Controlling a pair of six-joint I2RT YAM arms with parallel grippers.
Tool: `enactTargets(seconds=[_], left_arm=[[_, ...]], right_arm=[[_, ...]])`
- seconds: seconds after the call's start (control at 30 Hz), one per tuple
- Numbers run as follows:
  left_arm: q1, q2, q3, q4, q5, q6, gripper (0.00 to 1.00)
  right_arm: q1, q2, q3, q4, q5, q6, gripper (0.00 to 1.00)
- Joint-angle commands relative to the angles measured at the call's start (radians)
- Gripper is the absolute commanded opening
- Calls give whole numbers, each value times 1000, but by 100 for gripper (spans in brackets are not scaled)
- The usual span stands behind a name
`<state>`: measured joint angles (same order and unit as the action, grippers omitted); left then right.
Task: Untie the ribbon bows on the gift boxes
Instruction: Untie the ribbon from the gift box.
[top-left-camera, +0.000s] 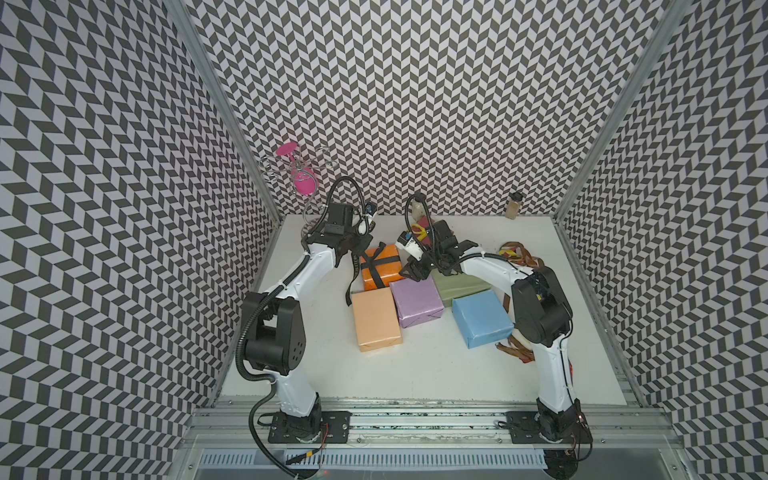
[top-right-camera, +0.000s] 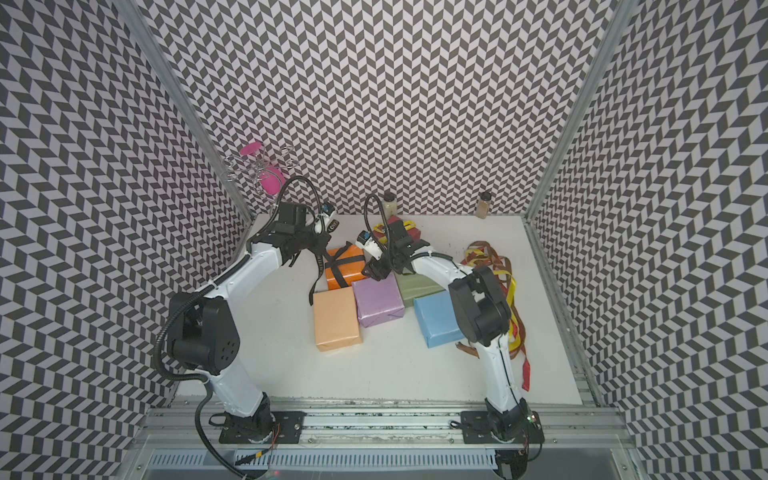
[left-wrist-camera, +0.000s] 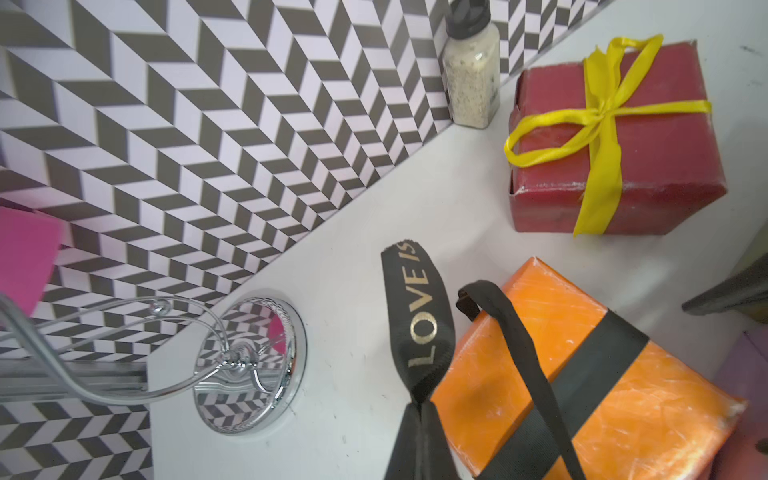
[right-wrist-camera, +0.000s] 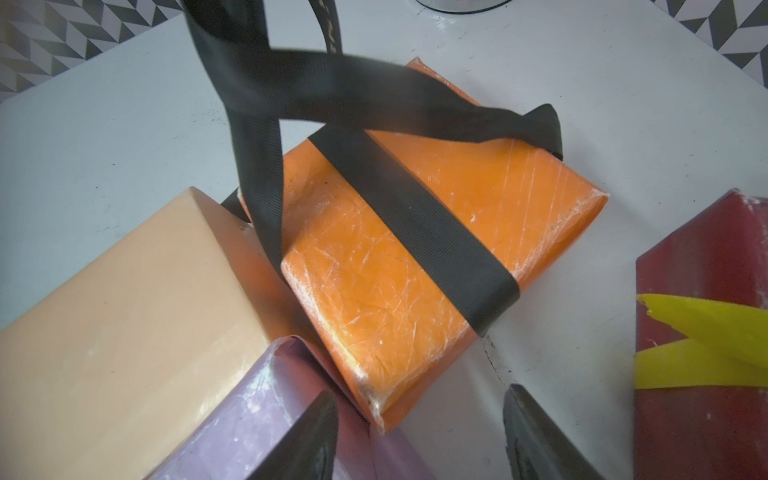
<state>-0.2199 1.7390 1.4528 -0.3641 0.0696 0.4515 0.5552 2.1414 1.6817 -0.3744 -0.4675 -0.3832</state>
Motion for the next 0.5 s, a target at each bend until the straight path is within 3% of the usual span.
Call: enactTargets(seconds=[0.0,0.23,0.47], left_arm=[[5,-37,-11,42,-33,-7,0],[29,-58,-61,60,-80,-22,0],[122,-66,-59,62,-75,-70,2]], right_arm=[[6,-51,-14,22,-5,-2,63],[6,-51,-17,22,-7,-3,64],[6,-51,-22,25,-8,-3,64]])
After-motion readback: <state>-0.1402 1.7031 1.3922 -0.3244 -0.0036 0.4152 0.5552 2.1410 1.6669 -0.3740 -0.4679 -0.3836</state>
